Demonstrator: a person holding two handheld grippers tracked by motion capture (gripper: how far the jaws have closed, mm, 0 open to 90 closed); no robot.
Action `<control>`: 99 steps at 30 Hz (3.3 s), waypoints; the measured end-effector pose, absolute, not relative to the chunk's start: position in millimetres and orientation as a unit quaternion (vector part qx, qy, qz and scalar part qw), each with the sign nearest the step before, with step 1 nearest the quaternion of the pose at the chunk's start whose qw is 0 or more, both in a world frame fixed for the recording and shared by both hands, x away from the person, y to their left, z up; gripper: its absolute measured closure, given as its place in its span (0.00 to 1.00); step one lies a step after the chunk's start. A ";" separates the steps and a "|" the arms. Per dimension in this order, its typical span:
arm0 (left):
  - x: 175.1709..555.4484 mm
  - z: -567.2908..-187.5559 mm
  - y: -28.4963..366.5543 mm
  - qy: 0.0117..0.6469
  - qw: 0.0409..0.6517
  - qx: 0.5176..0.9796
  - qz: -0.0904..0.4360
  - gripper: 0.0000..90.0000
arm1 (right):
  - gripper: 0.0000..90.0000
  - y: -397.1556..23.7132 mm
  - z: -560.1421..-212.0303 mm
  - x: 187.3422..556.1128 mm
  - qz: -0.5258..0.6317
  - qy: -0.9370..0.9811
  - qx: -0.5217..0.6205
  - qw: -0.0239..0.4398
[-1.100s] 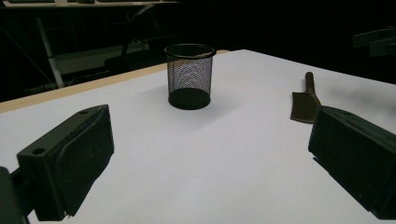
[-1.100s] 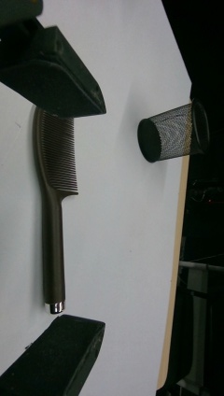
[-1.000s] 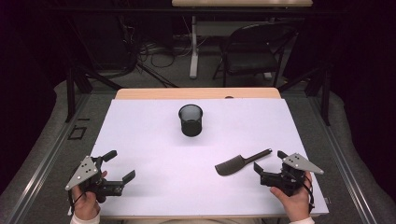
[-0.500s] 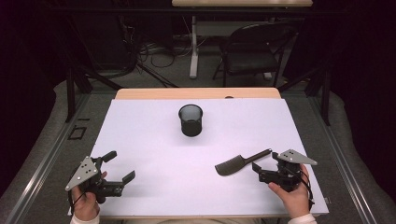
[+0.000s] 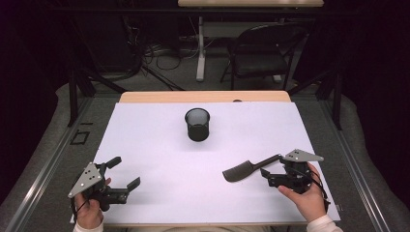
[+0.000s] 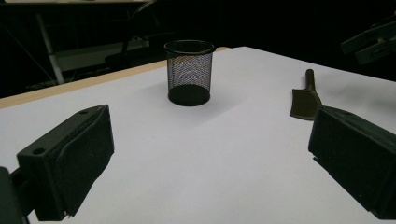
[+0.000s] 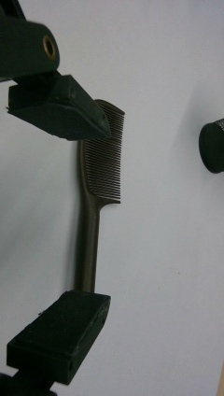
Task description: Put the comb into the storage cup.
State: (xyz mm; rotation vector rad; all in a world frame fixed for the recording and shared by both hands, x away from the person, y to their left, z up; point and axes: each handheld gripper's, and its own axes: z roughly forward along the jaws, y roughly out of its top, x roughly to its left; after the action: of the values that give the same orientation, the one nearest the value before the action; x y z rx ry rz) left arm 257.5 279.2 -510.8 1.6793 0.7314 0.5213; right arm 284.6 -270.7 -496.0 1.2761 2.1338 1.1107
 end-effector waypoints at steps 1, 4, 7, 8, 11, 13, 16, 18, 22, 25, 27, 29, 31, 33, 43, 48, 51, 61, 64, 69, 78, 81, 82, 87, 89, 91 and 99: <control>257.4 -510.7 279.1 0.313 0.579 0.719 0.223 0.00 | 0.19 -271.3 -494.2 284.8 0.389 0.774 0.456 0.204; 257.2 -510.9 278.9 0.314 0.579 0.719 0.223 0.00 | 0.22 -272.8 -492.0 285.3 0.380 0.781 0.455 0.199; 257.0 -511.0 278.8 0.313 0.579 0.719 0.223 0.00 | 0.24 -273.6 -491.3 286.3 0.375 0.785 0.452 0.197; 256.9 -511.0 278.7 0.313 0.579 0.719 0.223 0.00 | 0.24 -273.5 -491.0 286.6 0.371 0.787 0.453 0.195; 256.8 -511.2 278.7 0.312 0.578 0.720 0.223 0.00 | 0.27 -274.0 -489.4 288.7 0.358 0.796 0.448 0.194; 256.8 -511.2 278.8 0.311 0.578 0.721 0.224 0.00 | 0.28 -273.2 -488.2 291.4 0.351 0.801 0.447 0.190; 256.8 -511.3 278.7 0.311 0.577 0.721 0.223 0.00 | 0.29 -272.3 -487.2 293.2 0.346 0.803 0.449 0.182; 256.7 -511.3 278.8 0.311 0.577 0.722 0.223 0.00 | 0.32 -271.4 -486.8 295.4 0.342 0.806 0.449 0.177; 256.4 -511.4 278.7 0.312 0.578 0.721 0.223 0.00 | 0.34 -268.5 -486.4 300.0 0.326 0.816 0.449 0.164; 256.4 -511.5 278.8 0.312 0.577 0.721 0.223 0.00 | 0.36 -265.8 -486.3 304.1 0.311 0.824 0.446 0.159; 256.5 -511.6 278.9 0.312 0.578 0.721 0.222 0.00 | 0.36 -264.7 -486.0 306.1 0.304 0.827 0.446 0.156; 256.6 -511.7 279.0 0.312 0.578 0.721 0.222 0.00 | 0.37 -262.9 -484.7 309.2 0.296 0.832 0.441 0.159; 256.8 -511.8 278.9 0.313 0.578 0.720 0.222 0.00 | 0.37 -262.0 -484.1 309.9 0.294 0.833 0.442 0.159; 256.8 -511.8 278.9 0.313 0.577 0.721 0.221 0.00 | 0.37 -261.3 -482.1 312.3 0.288 0.836 0.440 0.156; 257.2 -512.3 279.2 0.314 0.579 0.720 0.219 0.00 | 0.39 -260.2 -476.8 322.7 0.265 0.845 0.442 0.141; 257.3 -512.3 279.3 0.315 0.578 0.720 0.218 0.00 | 0.42 -259.7 -475.7 328.0 0.257 0.845 0.449 0.136; 257.4 -512.5 279.1 0.314 0.579 0.720 0.216 0.00 | 0.44 -259.6 -475.2 330.6 0.252 0.846 0.451 0.134; 257.4 -512.6 279.3 0.314 0.578 0.722 0.216 0.00 | 0.55 -257.6 -476.1 346.9 0.233 0.845 0.464 0.127; 257.7 -512.7 279.5 0.315 0.577 0.723 0.215 0.00 | 0.59 -256.8 -476.0 351.6 0.229 0.845 0.468 0.120; 257.6 -512.6 279.7 0.315 0.577 0.723 0.214 0.00 | 0.64 -255.9 -475.0 358.3 0.221 0.844 0.473 0.119; 258.1 -513.0 279.4 0.316 0.577 0.723 0.212 0.00 | 0.70 -254.1 -474.4 366.9 0.220 0.840 0.481 0.119; 258.1 -513.0 279.5 0.316 0.577 0.723 0.211 0.00 | 0.71 -253.1 -474.1 369.6 0.221 0.838 0.484 0.119; 258.1 -513.0 279.5 0.316 0.577 0.723 0.211 0.00 | 0.71 -253.0 -474.1 370.4 0.223 0.839 0.481 0.120; 258.2 -513.1 279.3 0.315 0.577 0.723 0.210 0.00 | 0.71 -251.4 -474.1 375.2 0.227 0.837 0.483 0.123; 258.3 -513.1 279.3 0.315 0.577 0.724 0.210 0.00 | 0.71 -250.4 -474.8 377.1 0.223 0.835 0.487 0.124; 258.4 -513.2 279.5 0.316 0.577 0.724 0.210 0.00 | 0.73 -249.9 -475.6 379.2 0.220 0.835 0.489 0.124; 258.8 -513.6 279.5 0.315 0.578 0.723 0.207 0.00 | 0.86 -247.2 -481.3 387.2 0.216 0.830 0.499 0.121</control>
State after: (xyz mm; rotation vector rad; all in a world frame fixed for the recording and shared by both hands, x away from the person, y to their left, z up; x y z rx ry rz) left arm 258.8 279.5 -513.6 1.6922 0.7369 0.4851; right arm 387.2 -247.2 -481.3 1.4586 2.4260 0.6296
